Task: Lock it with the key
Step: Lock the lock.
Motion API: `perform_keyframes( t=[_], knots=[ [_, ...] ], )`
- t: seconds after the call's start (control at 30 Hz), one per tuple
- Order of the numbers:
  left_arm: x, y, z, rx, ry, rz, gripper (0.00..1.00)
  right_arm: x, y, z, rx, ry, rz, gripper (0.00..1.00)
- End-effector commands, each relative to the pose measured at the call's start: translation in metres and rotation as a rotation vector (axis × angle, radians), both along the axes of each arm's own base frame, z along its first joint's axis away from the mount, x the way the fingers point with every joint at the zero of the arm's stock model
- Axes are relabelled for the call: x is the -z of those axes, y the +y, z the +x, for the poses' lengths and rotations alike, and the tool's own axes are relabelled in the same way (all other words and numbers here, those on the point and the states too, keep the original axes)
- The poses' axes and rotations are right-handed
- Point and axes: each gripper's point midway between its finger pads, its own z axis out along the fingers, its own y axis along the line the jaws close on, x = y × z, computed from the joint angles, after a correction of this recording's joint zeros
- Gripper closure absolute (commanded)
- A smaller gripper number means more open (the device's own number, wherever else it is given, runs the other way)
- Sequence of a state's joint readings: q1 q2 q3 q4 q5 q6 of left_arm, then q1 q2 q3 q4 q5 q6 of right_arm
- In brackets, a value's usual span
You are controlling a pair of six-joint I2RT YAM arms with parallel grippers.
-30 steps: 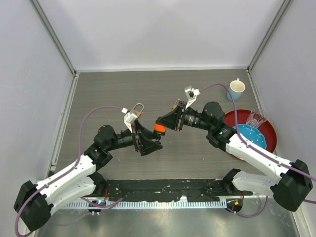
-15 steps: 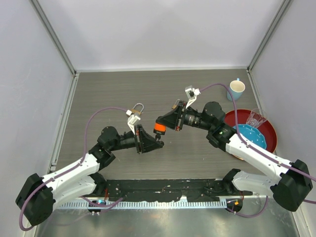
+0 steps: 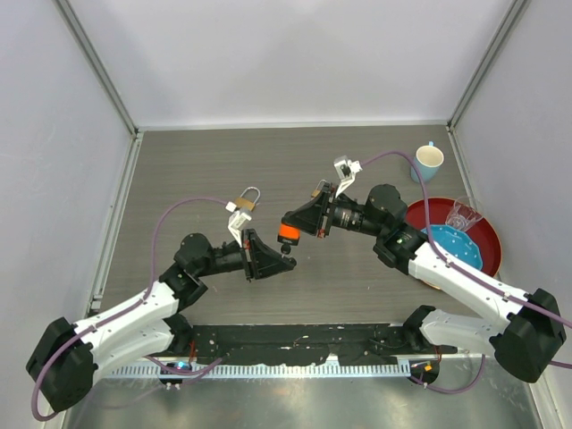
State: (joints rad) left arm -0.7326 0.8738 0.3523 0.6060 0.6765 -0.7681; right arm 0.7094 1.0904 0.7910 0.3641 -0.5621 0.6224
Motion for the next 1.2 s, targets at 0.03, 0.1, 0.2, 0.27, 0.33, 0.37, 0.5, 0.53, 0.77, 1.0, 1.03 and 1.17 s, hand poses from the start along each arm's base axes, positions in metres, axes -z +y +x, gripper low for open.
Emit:
perform_keyframes(
  t=[0.03,0.1,0.2,0.27,0.33,0.37,0.5,0.53,0.77,1.0,1.03,1.17],
  knots=[
    [-0.002,0.001,-0.010,0.020,-0.018,-0.026,1.00,-0.057,-0.007,0.000,0.026,-0.120,0.120,0.98],
    [0.003,0.002,-0.012,0.023,-0.010,-0.023,1.00,-0.059,-0.007,0.001,0.027,-0.121,0.124,0.98],
    [0.008,0.002,-0.017,0.038,-0.006,-0.031,1.00,-0.060,-0.006,0.003,0.028,-0.121,0.127,0.99],
    [0.008,0.002,-0.021,0.051,-0.007,-0.040,1.00,-0.059,-0.005,0.005,0.027,-0.114,0.126,0.98],
    [0.010,0.002,-0.027,0.069,-0.009,-0.044,1.00,-0.060,-0.004,0.006,0.028,-0.112,0.130,0.98],
    [0.010,0.002,-0.028,0.073,-0.009,-0.046,1.00,-0.058,-0.003,0.007,0.026,-0.107,0.129,0.99],
    [0.013,0.004,-0.035,0.094,-0.009,-0.045,1.00,-0.060,-0.001,0.010,0.022,-0.105,0.141,0.98],
    [0.013,0.004,-0.036,0.097,-0.011,-0.045,1.00,-0.060,-0.002,0.012,0.031,-0.105,0.142,0.98],
    [0.013,0.007,-0.036,0.082,-0.031,-0.045,1.00,-0.068,-0.013,0.021,0.113,-0.085,0.182,0.98],
    [0.013,0.007,-0.034,0.066,-0.044,-0.033,1.00,-0.069,-0.025,0.037,0.205,-0.010,0.217,0.99],
    [0.012,0.007,-0.035,0.067,-0.045,-0.034,1.00,-0.068,-0.026,0.038,0.212,0.001,0.220,0.98],
    [0.012,0.006,-0.037,0.079,-0.048,-0.034,1.00,-0.066,-0.032,0.044,0.248,0.016,0.235,0.98]
  ],
)
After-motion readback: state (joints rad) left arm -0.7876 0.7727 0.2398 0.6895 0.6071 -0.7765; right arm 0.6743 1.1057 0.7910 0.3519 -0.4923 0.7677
